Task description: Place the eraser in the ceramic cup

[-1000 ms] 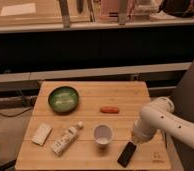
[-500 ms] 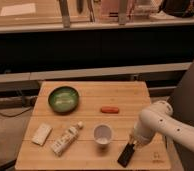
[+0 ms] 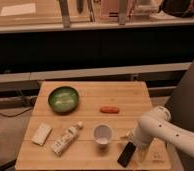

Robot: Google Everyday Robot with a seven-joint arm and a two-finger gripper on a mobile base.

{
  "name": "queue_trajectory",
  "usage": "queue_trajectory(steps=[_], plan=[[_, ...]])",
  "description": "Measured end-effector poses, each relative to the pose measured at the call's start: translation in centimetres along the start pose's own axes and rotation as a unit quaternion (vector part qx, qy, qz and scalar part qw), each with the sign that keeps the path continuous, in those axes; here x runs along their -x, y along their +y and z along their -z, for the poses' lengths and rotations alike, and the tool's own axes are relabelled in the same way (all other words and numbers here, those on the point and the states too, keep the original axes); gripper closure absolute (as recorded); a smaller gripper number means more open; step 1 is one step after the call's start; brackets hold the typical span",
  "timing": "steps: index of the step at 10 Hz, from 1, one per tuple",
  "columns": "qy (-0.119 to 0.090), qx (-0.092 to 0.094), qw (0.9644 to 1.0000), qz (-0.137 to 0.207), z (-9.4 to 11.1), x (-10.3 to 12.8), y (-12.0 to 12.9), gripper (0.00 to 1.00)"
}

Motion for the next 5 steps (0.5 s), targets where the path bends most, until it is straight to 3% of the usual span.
queue_trajectory(steps=[5], plan=[[0.003, -0.010, 0.9993, 0.035, -1.8, 0.5, -0.5, 0.20]])
